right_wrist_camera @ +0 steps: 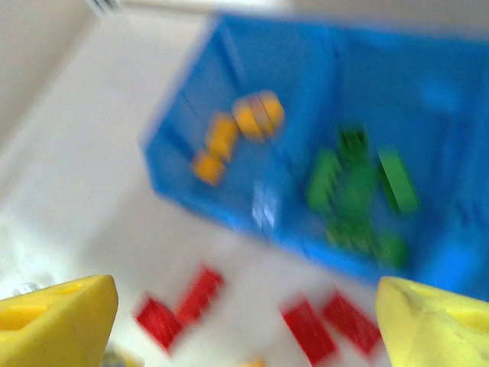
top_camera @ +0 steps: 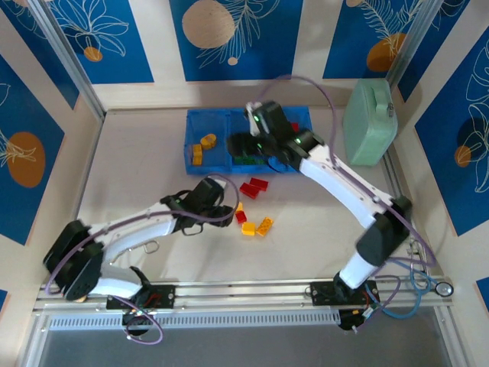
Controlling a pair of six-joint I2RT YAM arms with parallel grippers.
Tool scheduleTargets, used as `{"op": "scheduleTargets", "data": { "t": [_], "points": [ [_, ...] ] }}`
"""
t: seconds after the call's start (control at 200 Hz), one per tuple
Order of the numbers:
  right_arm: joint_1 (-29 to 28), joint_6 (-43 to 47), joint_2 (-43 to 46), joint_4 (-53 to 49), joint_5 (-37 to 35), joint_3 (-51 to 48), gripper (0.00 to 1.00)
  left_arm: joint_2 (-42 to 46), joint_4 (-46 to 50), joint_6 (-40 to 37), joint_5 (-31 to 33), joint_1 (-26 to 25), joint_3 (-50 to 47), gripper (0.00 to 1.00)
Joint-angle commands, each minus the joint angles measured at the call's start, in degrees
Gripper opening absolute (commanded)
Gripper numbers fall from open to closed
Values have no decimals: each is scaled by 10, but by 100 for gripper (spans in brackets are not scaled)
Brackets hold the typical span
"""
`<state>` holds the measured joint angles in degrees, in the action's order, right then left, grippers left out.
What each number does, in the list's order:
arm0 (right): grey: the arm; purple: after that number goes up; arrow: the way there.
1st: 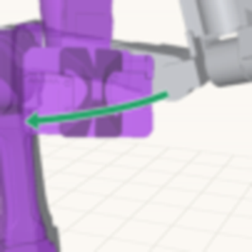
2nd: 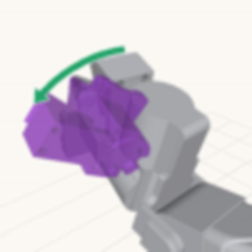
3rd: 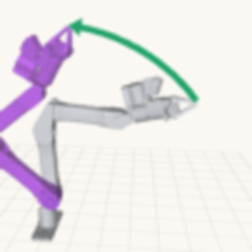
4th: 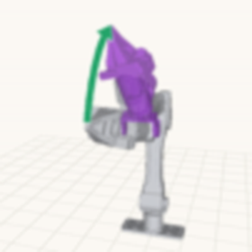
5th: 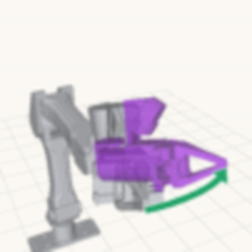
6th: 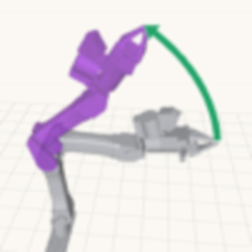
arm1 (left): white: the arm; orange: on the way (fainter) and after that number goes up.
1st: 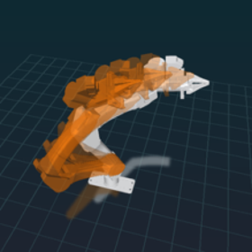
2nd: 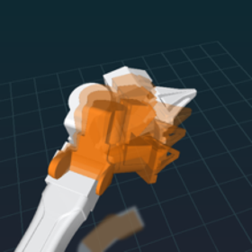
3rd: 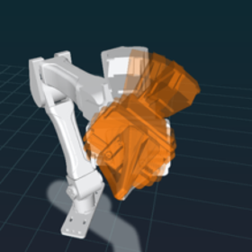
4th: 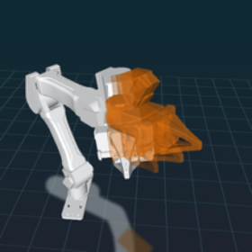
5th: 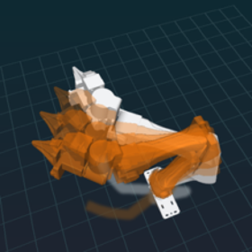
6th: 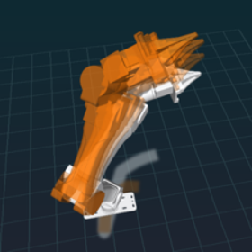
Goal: Sort the legos into containers by color
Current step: Pick up the lego from the center of the table.
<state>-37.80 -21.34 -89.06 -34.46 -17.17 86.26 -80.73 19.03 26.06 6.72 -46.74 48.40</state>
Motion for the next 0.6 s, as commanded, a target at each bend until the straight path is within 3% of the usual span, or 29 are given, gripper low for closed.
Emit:
{"op": "scheduleTargets", "data": {
  "t": [0.0, 0.265, 0.595],
  "points": [
    [28, -45, 74, 34, 7, -108, 86, -56, -30, 6, -24, -4, 49, 68],
    [60, -83, 190, 43, 10, -283, 82, -159, -24, 14, -34, -3, 125, 67],
    [101, -106, 287, 40, 29, -390, 80, -225, 7, 14, -17, -3, 163, 65]
  ]
}}
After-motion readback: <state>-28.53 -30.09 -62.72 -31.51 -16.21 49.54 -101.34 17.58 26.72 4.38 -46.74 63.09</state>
